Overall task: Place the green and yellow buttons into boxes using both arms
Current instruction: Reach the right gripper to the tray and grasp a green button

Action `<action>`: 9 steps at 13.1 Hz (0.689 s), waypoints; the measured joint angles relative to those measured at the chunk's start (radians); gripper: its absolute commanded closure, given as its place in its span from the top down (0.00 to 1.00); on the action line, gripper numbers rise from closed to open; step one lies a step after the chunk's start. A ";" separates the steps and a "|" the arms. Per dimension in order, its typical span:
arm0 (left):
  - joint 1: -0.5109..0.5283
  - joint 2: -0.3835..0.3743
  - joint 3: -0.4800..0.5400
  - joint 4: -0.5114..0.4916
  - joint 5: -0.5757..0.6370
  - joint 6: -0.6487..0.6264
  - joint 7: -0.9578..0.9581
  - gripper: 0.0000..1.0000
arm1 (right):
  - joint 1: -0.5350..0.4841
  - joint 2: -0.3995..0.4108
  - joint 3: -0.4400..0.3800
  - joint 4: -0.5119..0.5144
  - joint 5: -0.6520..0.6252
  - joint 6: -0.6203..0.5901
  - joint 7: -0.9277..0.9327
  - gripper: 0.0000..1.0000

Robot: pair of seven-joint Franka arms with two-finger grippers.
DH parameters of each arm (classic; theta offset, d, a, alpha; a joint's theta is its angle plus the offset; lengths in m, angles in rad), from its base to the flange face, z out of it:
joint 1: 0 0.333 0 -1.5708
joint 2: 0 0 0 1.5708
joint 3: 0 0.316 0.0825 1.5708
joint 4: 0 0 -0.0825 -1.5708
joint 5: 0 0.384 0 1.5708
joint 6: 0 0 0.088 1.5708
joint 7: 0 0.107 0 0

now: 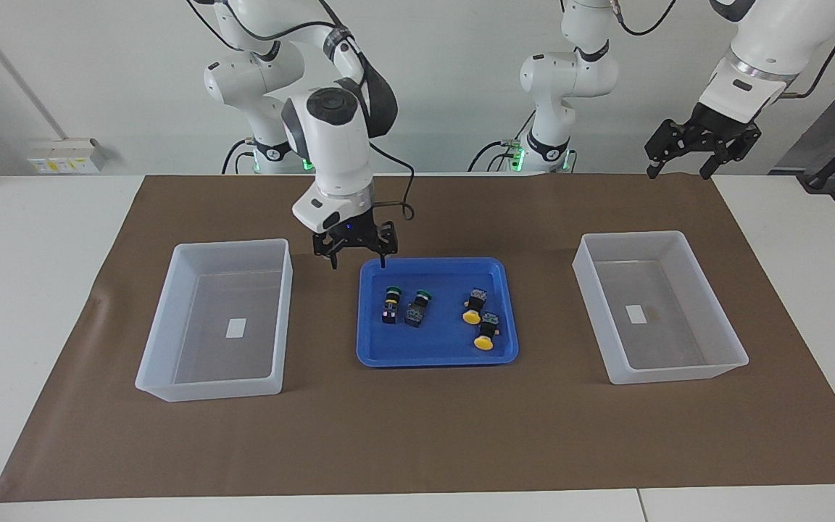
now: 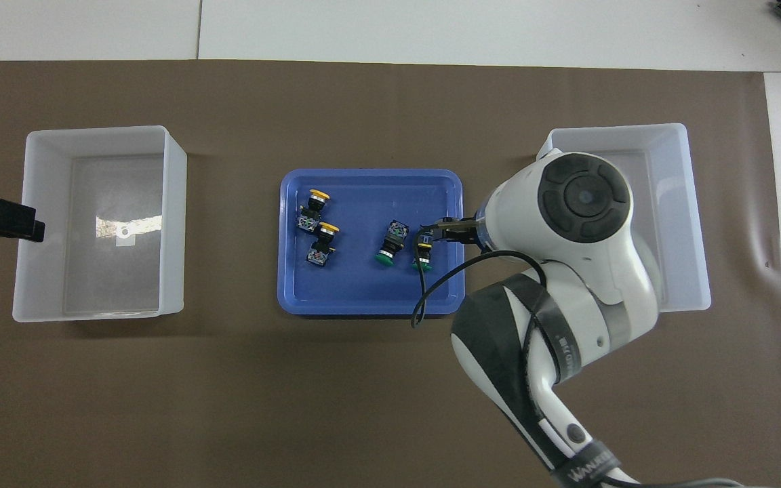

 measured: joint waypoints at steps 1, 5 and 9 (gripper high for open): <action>0.000 0.000 0.000 0.000 0.000 0.000 0.000 1.00 | 0.007 0.008 0.000 -0.017 0.000 0.022 -0.008 0.77; 0.000 0.000 0.000 0.000 0.000 0.000 0.000 1.00 | 0.010 0.013 -0.001 -0.055 0.000 0.036 -0.062 0.66; 0.000 0.000 0.000 0.000 0.000 0.000 0.000 1.00 | 0.010 0.028 -0.001 -0.069 0.000 0.115 -0.063 0.67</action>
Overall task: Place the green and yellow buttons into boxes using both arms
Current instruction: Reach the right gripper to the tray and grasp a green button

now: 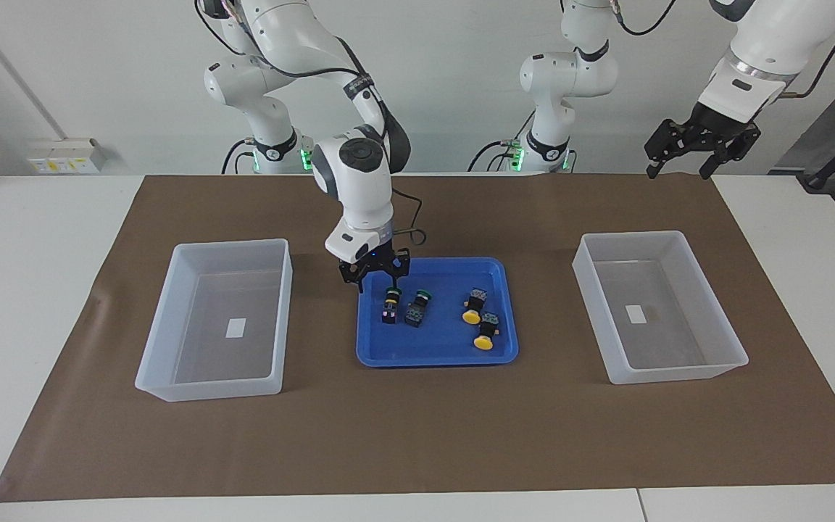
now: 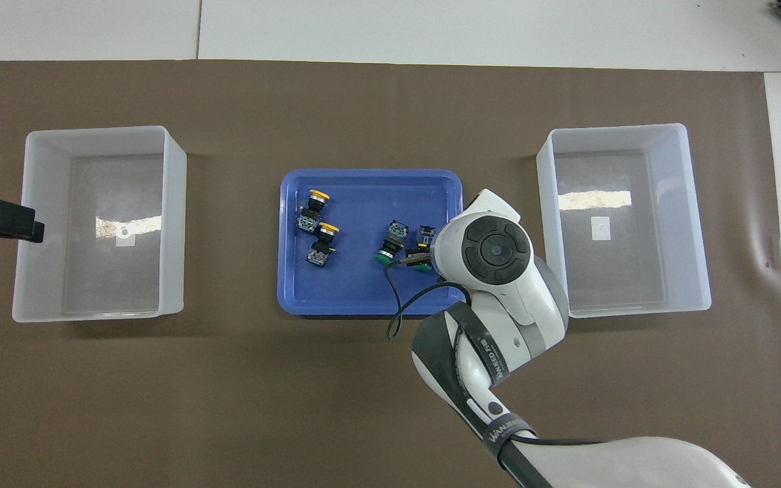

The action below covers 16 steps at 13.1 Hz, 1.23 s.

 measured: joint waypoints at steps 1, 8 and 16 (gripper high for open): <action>0.000 0.000 0.000 0.000 0.000 0.000 0.000 1.00 | 0.001 0.008 0.001 -0.001 0.000 0.011 0.000 0.67; 0.000 0.000 0.000 0.000 0.000 0.000 0.000 1.00 | 0.021 0.026 0.004 -0.036 0.000 0.043 0.001 0.62; 0.000 0.000 0.000 0.000 0.000 0.000 0.000 1.00 | 0.056 0.021 0.004 -0.045 0.000 0.050 0.060 0.00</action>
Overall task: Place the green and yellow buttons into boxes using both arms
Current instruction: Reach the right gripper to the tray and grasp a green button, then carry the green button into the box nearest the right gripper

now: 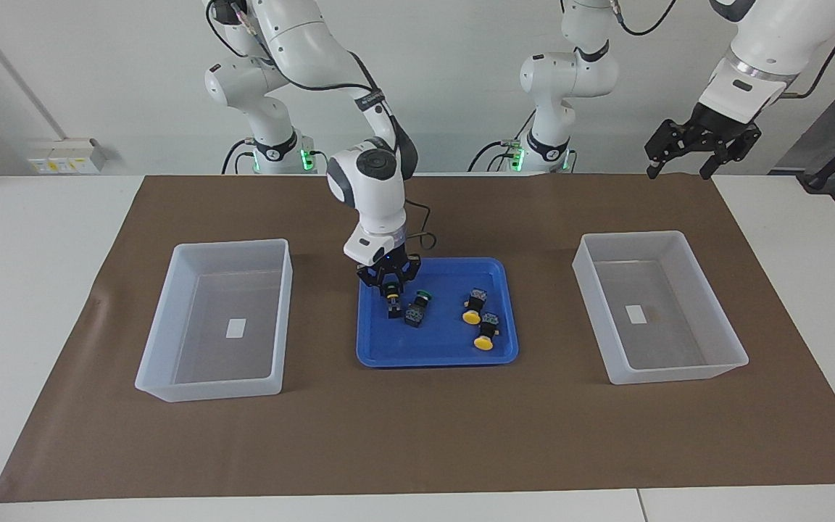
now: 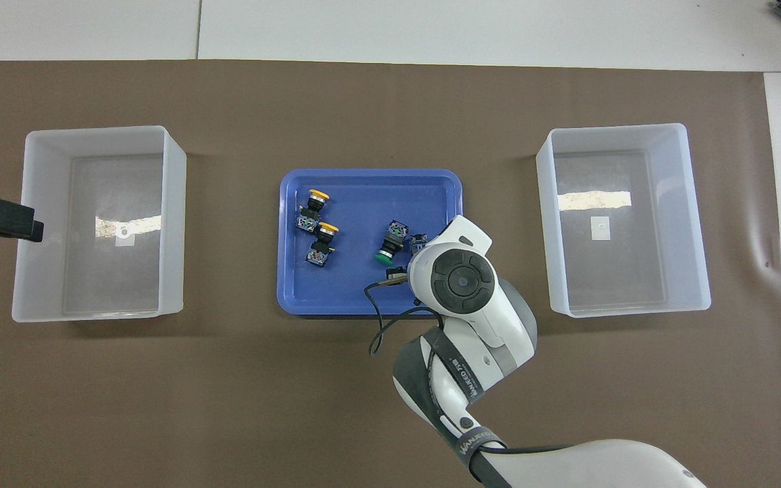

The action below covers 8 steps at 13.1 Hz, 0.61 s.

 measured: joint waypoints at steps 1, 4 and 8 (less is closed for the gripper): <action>0.000 0.000 0.000 0.000 0.000 0.000 0.000 1.00 | -0.001 -0.010 -0.003 0.021 0.000 -0.038 0.002 0.00; 0.000 0.000 0.000 0.000 0.000 0.000 0.000 1.00 | -0.029 -0.079 -0.013 0.116 0.000 -0.197 0.009 0.00; 0.000 0.000 -0.001 0.000 0.000 0.000 0.000 1.00 | -0.208 -0.186 -0.018 0.164 -0.005 -0.293 -0.066 0.00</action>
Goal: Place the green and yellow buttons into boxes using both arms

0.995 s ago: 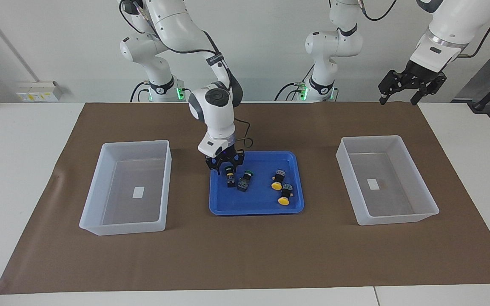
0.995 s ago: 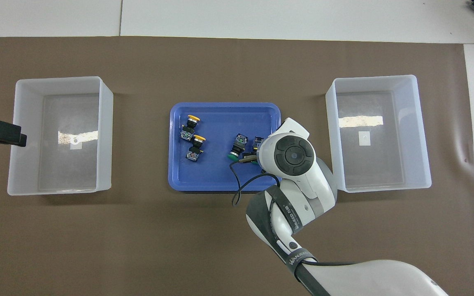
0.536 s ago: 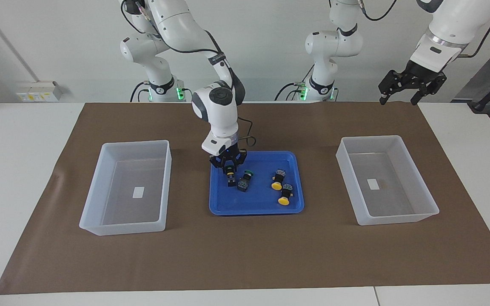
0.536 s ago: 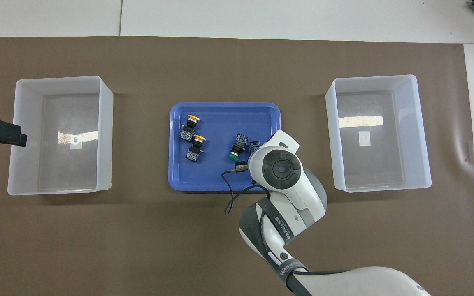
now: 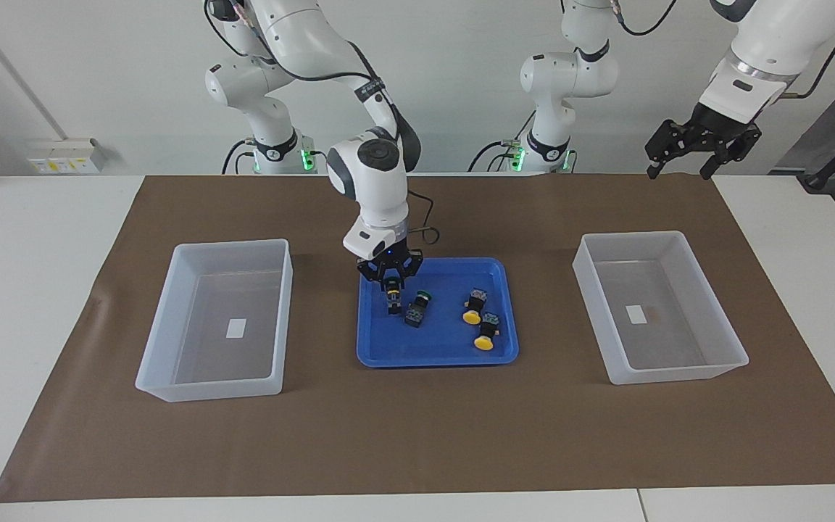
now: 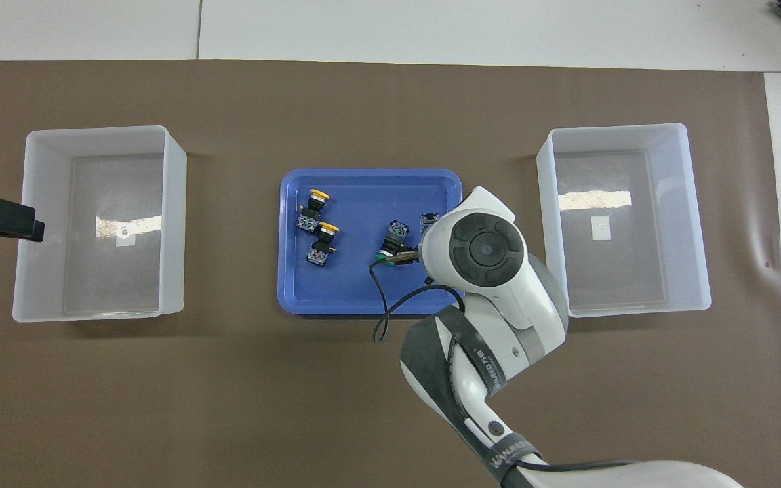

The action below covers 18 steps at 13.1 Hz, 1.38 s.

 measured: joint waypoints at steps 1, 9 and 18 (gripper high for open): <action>-0.001 0.000 -0.002 0.000 0.000 0.002 0.000 1.00 | -0.066 -0.009 -0.001 0.000 0.000 0.000 -0.059 0.00; -0.206 -0.042 -0.038 -0.339 0.000 0.455 -0.015 1.00 | -0.414 0.050 -0.004 -0.130 0.164 0.104 -0.553 0.00; -0.485 0.253 -0.043 -0.492 0.000 0.914 -0.276 1.00 | -0.401 0.087 0.011 -0.190 0.186 0.208 -0.553 1.00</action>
